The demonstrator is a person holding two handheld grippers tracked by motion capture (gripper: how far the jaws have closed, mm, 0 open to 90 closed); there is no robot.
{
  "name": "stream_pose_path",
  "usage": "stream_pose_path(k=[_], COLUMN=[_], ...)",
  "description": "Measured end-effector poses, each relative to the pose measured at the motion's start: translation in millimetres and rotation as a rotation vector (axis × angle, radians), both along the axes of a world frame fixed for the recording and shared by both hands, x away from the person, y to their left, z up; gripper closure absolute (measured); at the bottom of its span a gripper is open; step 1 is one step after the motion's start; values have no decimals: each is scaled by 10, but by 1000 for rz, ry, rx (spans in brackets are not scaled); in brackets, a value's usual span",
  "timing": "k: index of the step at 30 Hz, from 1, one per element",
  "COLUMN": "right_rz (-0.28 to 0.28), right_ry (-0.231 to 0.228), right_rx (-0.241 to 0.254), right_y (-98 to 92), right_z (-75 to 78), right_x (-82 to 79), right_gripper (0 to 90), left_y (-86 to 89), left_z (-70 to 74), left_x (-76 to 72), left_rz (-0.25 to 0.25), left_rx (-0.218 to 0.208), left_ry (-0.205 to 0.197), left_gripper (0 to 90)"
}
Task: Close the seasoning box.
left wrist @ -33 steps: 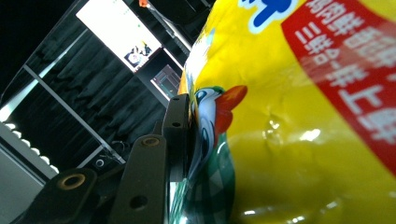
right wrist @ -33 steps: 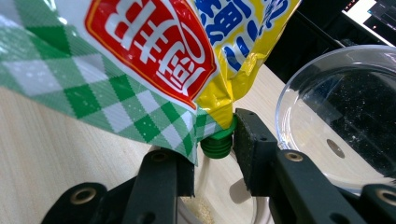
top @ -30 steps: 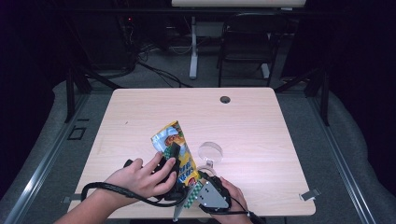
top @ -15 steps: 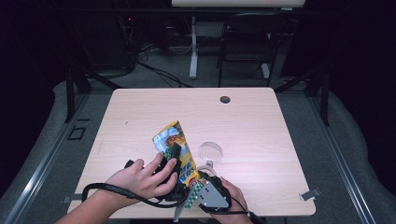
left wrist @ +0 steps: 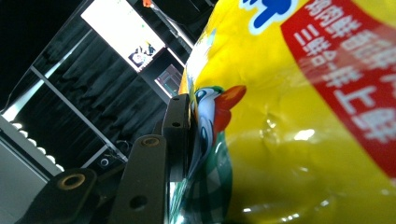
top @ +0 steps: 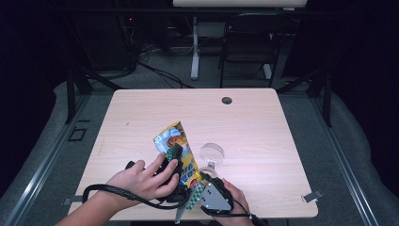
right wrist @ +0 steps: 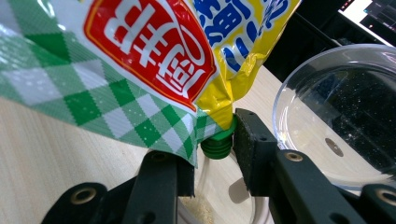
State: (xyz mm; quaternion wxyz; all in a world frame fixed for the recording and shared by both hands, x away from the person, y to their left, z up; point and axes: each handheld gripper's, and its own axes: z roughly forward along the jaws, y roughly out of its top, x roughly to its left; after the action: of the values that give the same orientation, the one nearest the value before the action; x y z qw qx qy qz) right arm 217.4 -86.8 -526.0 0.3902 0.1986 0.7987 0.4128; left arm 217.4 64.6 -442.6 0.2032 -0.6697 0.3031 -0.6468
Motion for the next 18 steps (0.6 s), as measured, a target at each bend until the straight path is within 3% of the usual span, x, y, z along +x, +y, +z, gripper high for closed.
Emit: stream_pose_path(k=[1,2,11,12,17,18], right_rz=[-2,-6,-8,-8,-10,-11], right_ry=[-1,-1,-7,-8,-7,-6], right_rx=[1,-6,-3,-3,-2,0], right_y=[-1,-5,-3,-3,-3,-3], right_z=[-1,1,0,-1,-3,-3], right_x=[-2,-5,-11,-11,-10,-10], right_gripper=[700,700,700,700,700,700], left_y=[-10,-1,-6,-17,-20,-12], left_z=[10,1,10,20,16,8], left_x=[-11,0,-3,-17,-17,-7], left_rz=[14,4,-1,14,14,5], left_rx=[19,-3,-1,23,23,2], left_ry=[-11,3,5,-11,-13,2], left_gripper=[677,677,678,678,677,677])
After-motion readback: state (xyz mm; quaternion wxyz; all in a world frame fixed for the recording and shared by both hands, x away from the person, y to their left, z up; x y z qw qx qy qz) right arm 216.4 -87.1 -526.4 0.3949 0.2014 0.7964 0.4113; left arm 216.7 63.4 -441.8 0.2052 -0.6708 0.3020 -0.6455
